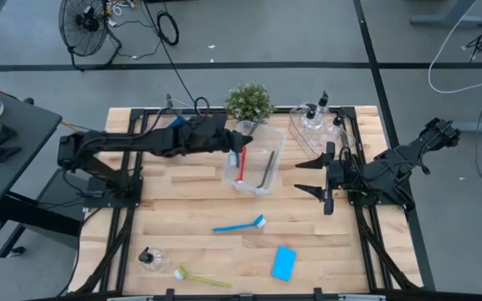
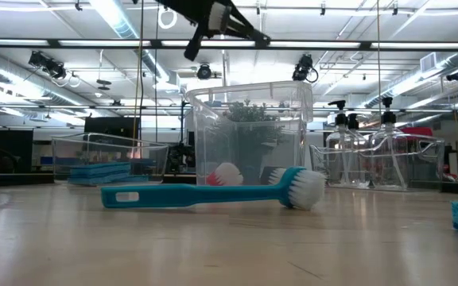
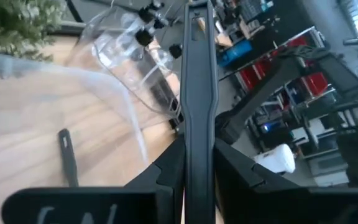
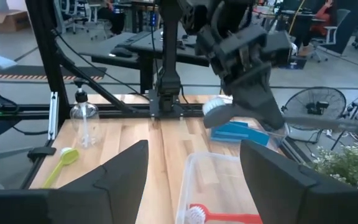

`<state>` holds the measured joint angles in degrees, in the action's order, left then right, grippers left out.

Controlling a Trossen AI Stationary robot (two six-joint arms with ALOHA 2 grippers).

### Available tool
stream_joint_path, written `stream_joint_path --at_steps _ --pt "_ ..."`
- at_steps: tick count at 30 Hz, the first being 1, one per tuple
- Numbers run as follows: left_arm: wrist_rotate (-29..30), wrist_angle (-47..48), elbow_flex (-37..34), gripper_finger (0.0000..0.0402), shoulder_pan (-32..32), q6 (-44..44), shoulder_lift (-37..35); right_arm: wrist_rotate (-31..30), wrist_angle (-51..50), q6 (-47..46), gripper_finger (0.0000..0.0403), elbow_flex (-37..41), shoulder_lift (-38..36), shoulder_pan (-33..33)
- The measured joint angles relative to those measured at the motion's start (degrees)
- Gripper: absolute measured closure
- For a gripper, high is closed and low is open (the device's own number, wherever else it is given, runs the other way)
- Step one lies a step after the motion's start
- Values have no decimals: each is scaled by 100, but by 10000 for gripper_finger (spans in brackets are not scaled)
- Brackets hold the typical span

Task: Pick & Place Kitchen Sink Supplies
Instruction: Put the gray dish brush into the transparent container

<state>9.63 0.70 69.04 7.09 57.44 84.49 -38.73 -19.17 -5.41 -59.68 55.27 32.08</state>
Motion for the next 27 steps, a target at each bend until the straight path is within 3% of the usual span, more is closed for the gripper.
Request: stream_joint_path --at_steps 23,27 --pt "-389 380 -2 323 208 63 605 -254 51 13 147 0 -2 0" --pt "-412 381 -2 304 208 -3 605 -237 49 14 147 0 -2 0"
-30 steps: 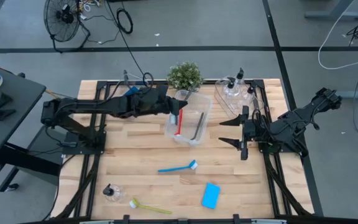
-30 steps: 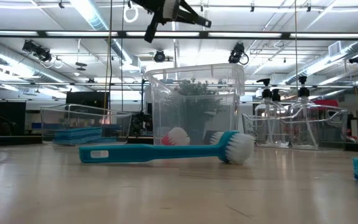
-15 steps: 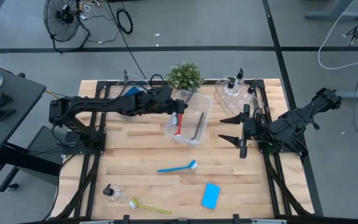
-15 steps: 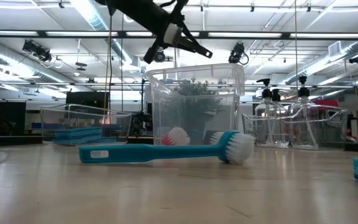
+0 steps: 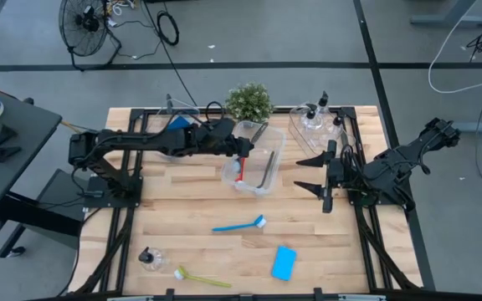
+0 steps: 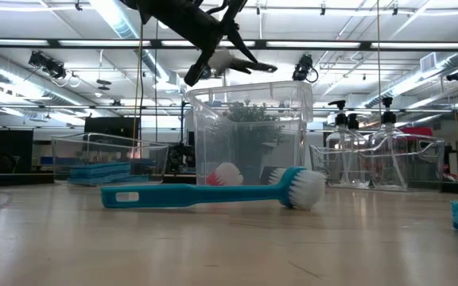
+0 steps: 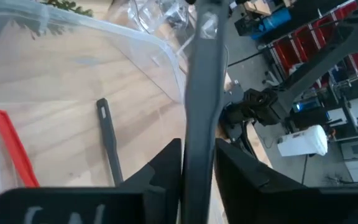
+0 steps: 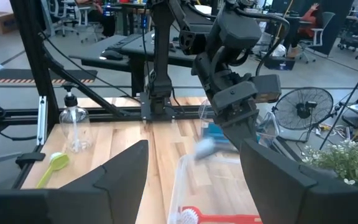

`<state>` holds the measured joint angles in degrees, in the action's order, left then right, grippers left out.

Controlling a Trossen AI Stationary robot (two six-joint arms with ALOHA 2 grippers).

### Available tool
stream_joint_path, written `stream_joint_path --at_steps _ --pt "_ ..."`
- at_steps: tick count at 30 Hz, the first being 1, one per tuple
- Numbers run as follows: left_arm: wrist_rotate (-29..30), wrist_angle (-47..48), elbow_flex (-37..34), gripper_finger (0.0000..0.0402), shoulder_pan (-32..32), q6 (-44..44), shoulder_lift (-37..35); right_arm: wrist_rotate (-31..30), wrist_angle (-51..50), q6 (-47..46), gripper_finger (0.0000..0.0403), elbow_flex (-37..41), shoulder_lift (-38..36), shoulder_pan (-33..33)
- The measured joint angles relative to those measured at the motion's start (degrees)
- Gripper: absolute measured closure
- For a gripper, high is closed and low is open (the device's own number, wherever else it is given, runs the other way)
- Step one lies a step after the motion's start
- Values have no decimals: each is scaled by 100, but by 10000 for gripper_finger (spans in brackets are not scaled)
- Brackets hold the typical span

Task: Pick & Place Kitchen Sink Supplies
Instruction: Put the gray dish brush into the transparent container, then adjust the gray dish brush in the transparent container

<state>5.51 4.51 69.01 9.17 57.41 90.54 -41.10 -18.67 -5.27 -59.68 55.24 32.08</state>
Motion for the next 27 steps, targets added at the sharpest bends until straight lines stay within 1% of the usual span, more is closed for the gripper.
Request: stream_joint_path --at_steps 9,13,18,27 --pt "-23 2 0 208 0 -18 0 -2 0 8 147 0 0 0" --pt "-27 2 0 179 -2 -18 0 -2 -3 13 147 0 0 0" --pt "-63 -29 0 170 0 -362 0 -2 -3 12 147 0 0 0" --pt "-977 -308 0 185 -5 -622 -14 -2 -3 3 147 0 0 0"
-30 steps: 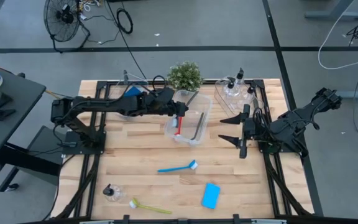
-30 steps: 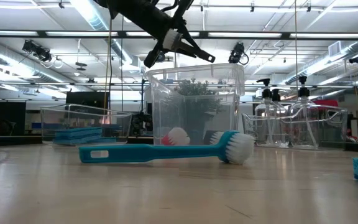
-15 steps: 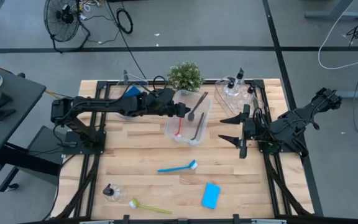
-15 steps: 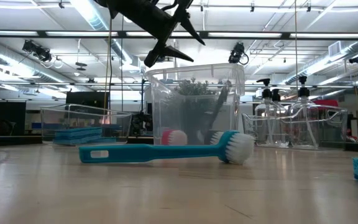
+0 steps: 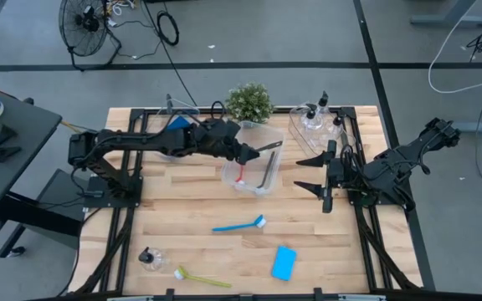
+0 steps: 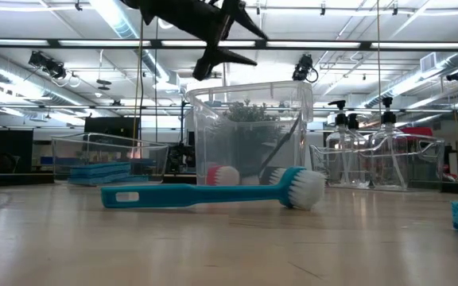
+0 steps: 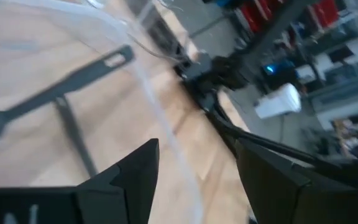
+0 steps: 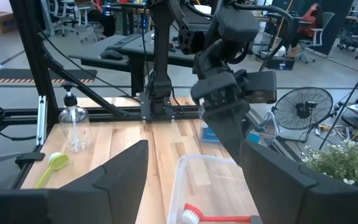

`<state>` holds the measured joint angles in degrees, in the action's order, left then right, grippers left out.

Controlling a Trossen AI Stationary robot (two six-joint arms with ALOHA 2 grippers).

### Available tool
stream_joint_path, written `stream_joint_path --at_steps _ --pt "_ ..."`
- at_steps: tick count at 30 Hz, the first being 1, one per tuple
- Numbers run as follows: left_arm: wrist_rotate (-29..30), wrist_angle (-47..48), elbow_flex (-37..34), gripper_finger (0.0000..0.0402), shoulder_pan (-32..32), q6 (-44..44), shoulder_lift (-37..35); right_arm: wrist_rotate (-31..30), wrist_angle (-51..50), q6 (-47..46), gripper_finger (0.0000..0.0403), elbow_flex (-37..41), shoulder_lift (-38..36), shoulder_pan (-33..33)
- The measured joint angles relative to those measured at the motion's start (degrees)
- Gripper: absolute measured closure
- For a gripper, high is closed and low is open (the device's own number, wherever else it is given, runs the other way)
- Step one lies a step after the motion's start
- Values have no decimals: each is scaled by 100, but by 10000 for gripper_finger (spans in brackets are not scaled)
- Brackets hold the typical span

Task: Pick & Place Kitchen Sink Supplies
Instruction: Adjust the gray dish brush in the transparent container

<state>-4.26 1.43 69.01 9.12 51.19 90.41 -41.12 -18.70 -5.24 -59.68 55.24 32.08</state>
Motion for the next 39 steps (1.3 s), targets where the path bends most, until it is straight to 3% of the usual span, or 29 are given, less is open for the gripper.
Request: stream_joint_path --at_steps 6,10,16,19,24,31,35,39 --pt "-696 -537 5 194 -16 -500 -15 0 -2 -1 147 0 0 0" --pt "-604 -523 9 199 -39 -686 -19 0 -2 -2 147 0 0 0" --pt "-594 -520 9 200 -77 -2684 -18 -1 -2 -2 147 0 0 0" --pt "-609 -521 9 200 -104 -3252 -19 -2 -2 -27 147 0 0 0" --pt "-639 -536 9 200 -120 -3208 -19 -119 -2 -232 147 0 0 2" --pt "-1191 -883 9 200 -131 -3143 -19 -1416 0 -695 147 0 2 -144" --pt "-1326 -979 7 200 -127 -2733 -19 -1376 -106 -1049 154 0 2 -504" --pt "-1845 -1431 7 203 -139 -2651 -18 -1078 -419 -1408 175 0 2 -1000"
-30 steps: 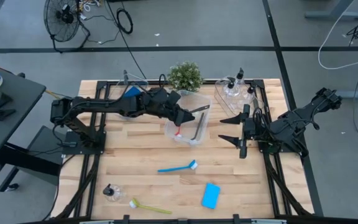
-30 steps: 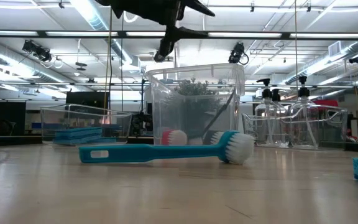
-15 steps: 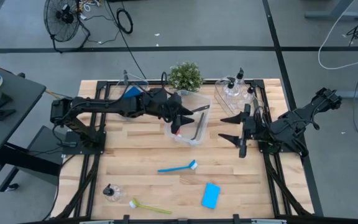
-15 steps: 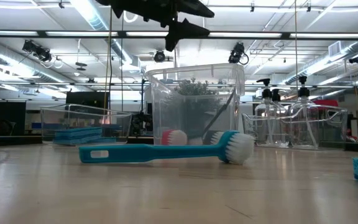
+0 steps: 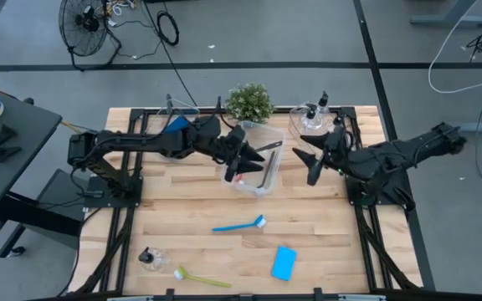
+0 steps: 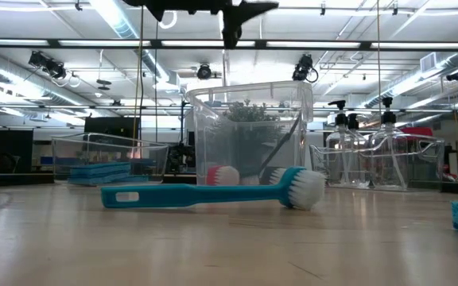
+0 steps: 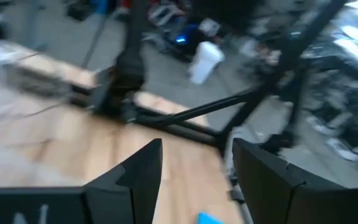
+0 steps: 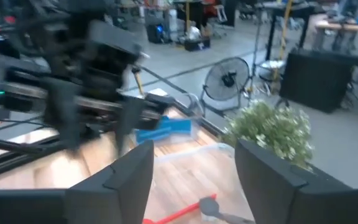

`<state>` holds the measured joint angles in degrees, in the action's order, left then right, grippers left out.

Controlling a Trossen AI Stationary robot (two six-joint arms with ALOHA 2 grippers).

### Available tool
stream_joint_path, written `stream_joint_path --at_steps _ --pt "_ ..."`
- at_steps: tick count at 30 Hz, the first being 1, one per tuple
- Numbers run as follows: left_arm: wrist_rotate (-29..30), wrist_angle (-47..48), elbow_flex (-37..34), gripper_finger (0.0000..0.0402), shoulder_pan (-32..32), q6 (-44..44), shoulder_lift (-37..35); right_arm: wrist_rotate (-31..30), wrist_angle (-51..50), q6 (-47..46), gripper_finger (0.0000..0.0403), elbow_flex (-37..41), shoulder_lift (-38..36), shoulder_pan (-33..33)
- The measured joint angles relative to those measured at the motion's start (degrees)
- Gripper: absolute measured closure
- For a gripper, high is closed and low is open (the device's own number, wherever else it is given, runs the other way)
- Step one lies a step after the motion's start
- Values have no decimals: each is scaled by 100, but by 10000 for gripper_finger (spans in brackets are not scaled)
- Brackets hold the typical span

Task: Pick & Place Kitchen Sink Supplies
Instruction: Adjust the gray dish brush in the transparent container

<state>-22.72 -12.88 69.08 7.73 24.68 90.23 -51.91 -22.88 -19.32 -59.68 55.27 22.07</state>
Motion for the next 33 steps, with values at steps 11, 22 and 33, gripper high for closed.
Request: stream_joint_path --at_steps 11,22,33 --pt "-337 -360 -11 302 55 469 -413 1466 -917 -428 274 0 0 -1441" --pt "45 85 -4 391 255 -242 -1425 2113 -1059 276 380 0 85 -2332" --pt "669 2195 -3 392 410 -1054 -2456 2795 -1073 676 400 0 951 -2830"
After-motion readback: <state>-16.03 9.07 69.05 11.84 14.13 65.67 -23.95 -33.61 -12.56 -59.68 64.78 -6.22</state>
